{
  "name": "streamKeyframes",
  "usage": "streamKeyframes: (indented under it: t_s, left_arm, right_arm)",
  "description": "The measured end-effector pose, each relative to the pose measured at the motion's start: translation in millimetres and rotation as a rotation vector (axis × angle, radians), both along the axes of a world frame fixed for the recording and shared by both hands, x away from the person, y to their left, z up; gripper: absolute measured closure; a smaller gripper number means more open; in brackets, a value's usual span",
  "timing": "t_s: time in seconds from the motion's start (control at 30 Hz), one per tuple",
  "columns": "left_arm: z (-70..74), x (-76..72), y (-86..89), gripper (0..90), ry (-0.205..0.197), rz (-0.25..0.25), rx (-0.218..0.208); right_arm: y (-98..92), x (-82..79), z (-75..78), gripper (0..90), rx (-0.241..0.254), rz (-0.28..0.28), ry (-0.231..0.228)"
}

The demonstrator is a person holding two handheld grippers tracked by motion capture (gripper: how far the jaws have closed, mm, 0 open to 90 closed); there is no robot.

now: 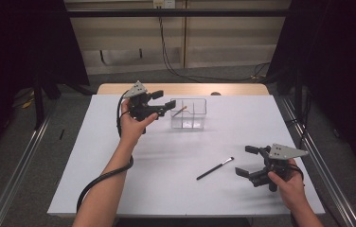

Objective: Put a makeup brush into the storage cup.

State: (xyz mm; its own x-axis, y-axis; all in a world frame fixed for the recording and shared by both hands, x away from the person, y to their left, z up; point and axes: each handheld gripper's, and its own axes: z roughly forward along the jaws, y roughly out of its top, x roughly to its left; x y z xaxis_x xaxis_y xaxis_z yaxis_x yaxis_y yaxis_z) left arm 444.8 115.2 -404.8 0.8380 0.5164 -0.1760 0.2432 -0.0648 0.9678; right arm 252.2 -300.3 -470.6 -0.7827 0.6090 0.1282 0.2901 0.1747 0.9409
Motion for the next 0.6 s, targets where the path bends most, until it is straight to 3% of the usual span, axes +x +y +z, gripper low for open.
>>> streamKeyframes:
  t_s: [0.47,0.6]
  left_arm:
    - [-8.2,-15.8,22.1,4.2,-0.022,-0.023,-0.009]
    - [-9.4,-20.4,28.1,0.7,-0.024,-0.039,-0.031]
  right_arm:
    - [0.3,0.2,0.4,3.3,-0.003,-0.001,-0.001]
    - [0.2,0.2,0.4,3.2,-0.002,-0.002,-0.003]
